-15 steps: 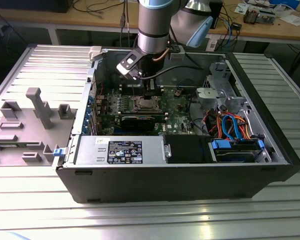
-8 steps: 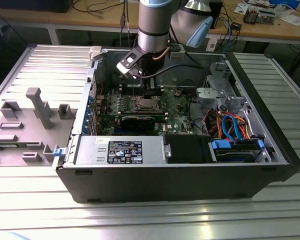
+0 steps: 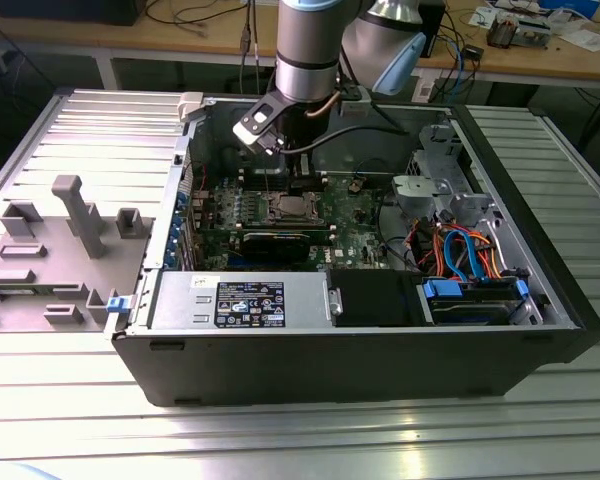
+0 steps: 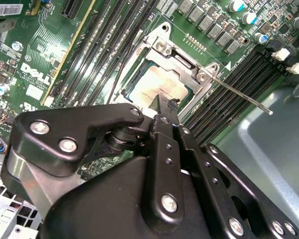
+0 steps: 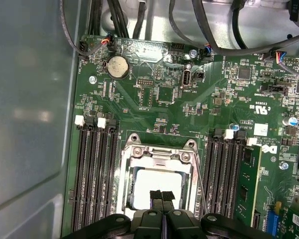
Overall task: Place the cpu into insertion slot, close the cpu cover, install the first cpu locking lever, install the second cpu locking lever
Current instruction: 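Install the first cpu locking lever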
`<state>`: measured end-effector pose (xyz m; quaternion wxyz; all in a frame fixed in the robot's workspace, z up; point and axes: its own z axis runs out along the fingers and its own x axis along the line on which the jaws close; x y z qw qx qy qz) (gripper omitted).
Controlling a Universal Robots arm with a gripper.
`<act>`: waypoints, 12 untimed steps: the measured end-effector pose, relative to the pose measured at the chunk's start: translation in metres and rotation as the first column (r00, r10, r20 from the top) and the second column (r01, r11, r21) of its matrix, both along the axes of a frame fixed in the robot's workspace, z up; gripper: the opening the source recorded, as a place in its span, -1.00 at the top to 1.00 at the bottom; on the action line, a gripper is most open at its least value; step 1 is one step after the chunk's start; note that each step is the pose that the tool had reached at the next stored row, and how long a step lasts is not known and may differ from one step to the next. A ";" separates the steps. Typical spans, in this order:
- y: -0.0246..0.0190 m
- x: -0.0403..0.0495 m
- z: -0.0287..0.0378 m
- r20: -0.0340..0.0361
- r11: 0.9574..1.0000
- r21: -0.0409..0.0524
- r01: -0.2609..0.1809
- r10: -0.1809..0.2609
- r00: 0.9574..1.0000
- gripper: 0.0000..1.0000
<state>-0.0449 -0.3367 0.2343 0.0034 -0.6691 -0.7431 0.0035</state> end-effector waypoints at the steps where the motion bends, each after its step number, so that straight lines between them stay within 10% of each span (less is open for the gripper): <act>1: 0.0000 0.0000 0.0004 0.000 1.000 0.000 0.000 0.000 1.000 0.79; 12: 0.0000 0.0000 0.0051 0.000 1.000 0.000 0.000 0.000 1.000 0.79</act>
